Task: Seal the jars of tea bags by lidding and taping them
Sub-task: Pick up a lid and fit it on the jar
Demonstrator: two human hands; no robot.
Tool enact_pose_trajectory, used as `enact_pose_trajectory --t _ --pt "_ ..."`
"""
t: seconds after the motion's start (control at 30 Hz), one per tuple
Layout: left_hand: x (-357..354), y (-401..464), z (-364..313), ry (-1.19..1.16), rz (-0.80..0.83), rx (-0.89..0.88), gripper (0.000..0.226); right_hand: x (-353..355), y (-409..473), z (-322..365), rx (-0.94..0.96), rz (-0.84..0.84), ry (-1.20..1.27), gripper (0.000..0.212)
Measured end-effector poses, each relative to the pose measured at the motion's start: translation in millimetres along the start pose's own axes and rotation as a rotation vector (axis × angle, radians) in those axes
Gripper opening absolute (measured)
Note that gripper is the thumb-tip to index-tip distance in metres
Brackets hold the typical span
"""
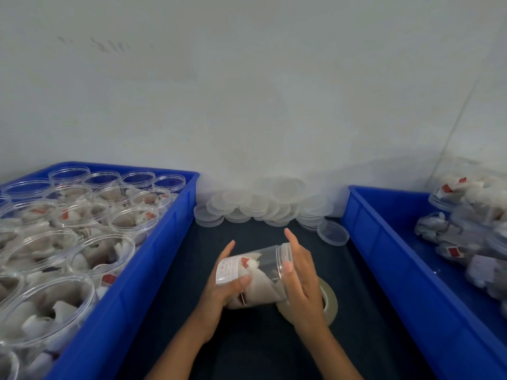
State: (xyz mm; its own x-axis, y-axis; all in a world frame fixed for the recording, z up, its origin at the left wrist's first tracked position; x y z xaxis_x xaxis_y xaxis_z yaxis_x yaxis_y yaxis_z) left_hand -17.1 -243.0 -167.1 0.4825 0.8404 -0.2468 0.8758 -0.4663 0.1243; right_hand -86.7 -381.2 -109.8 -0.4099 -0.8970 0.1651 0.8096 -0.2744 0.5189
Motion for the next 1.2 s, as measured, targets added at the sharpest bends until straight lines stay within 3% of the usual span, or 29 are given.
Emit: enact_pose_trajectory --t 0.2,0.37,0.5,0.67,0.73,0.83,0.97,1.03,1.1,1.2 --pt "5 0 8 -0.062 -0.002 0.114 0.076 -5 -5 25 0.331 0.124 -0.221 0.055" --pt "4 -1 9 -0.066 0.002 0.133 0.077 -6 -5 21 0.350 0.150 -0.283 0.054" --pt "3 -1 2 -0.009 -0.055 0.037 0.090 -5 -2 12 0.202 0.076 -0.134 0.049" --pt "-4 -10 -19 0.236 -0.074 -0.188 0.084 -3 2 -28 -0.294 0.025 0.144 0.024" --pt "-7 -12 -25 0.310 -0.050 -0.225 0.082 -8 1 -44 -0.446 0.077 0.192 0.032" --pt "1 -10 -24 0.232 -0.069 -0.192 0.077 -16 7 -33 -0.389 0.122 0.208 0.036" --pt "7 -6 -12 -0.036 -0.055 -0.029 0.068 -14 6 11 0.034 0.213 -0.040 0.072" --pt "5 -6 -8 -0.093 -0.030 0.022 0.062 -15 -5 19 0.155 0.261 -0.104 0.061" --pt "4 -8 -10 -0.049 -0.044 -0.009 0.063 -13 -9 9 0.084 0.216 -0.001 0.047" --pt "2 -10 -24 0.244 -0.052 -0.152 0.068 -12 -10 -32 -0.324 0.149 0.255 0.025"
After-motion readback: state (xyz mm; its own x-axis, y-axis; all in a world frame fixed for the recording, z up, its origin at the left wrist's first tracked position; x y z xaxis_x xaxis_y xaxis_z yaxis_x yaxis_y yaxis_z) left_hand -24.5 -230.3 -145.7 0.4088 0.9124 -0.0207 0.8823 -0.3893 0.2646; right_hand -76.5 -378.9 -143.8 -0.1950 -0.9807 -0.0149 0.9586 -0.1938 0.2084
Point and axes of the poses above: each hand's wrist, its own y-axis towards the middle knuckle, its own x-axis out of the back of the hand, z = x × y, the point moved 8 cm from there along y, towards the middle knuckle, and after that the axes turned 2 degrees about z, right-handed, at the moved point
